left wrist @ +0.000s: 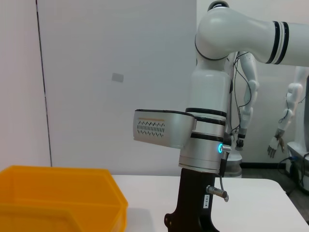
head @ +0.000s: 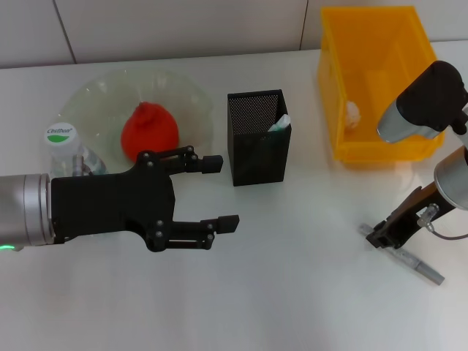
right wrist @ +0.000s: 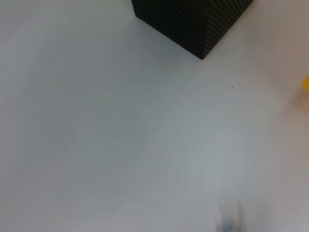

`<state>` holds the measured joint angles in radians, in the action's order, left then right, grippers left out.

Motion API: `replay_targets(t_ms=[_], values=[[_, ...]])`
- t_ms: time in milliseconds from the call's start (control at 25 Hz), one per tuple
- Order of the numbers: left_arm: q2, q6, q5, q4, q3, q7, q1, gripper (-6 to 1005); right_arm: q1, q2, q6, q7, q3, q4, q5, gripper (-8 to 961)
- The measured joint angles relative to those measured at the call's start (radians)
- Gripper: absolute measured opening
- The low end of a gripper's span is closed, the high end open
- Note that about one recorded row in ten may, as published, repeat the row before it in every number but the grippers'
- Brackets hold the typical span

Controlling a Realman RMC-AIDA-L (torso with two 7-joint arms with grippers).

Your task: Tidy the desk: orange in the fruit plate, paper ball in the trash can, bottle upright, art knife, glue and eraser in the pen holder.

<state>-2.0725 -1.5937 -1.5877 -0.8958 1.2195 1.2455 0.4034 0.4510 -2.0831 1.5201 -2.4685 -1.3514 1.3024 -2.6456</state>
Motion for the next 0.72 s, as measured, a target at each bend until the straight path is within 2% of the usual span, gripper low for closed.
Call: replay_targets(t_ms=[240, 520, 720], values=[[0.0, 0.0, 0.0, 0.0, 0.0, 0.0, 0.001, 813, 0.002, 0.0, 0.0, -0.004, 0.0, 0.002, -0.004, 168], [0.0, 0.0, 0.0, 0.0, 0.0, 0.0, 0.002, 813, -0.001, 0.0, 0.0, -0.005, 0.008, 0.035, -0.004, 143], [0.0, 0.0, 0.0, 0.0, 0.0, 0.0, 0.003, 813, -0.019, -0.001, 0.011, -0.016, 0.011, 0.14, 0.003, 142]])
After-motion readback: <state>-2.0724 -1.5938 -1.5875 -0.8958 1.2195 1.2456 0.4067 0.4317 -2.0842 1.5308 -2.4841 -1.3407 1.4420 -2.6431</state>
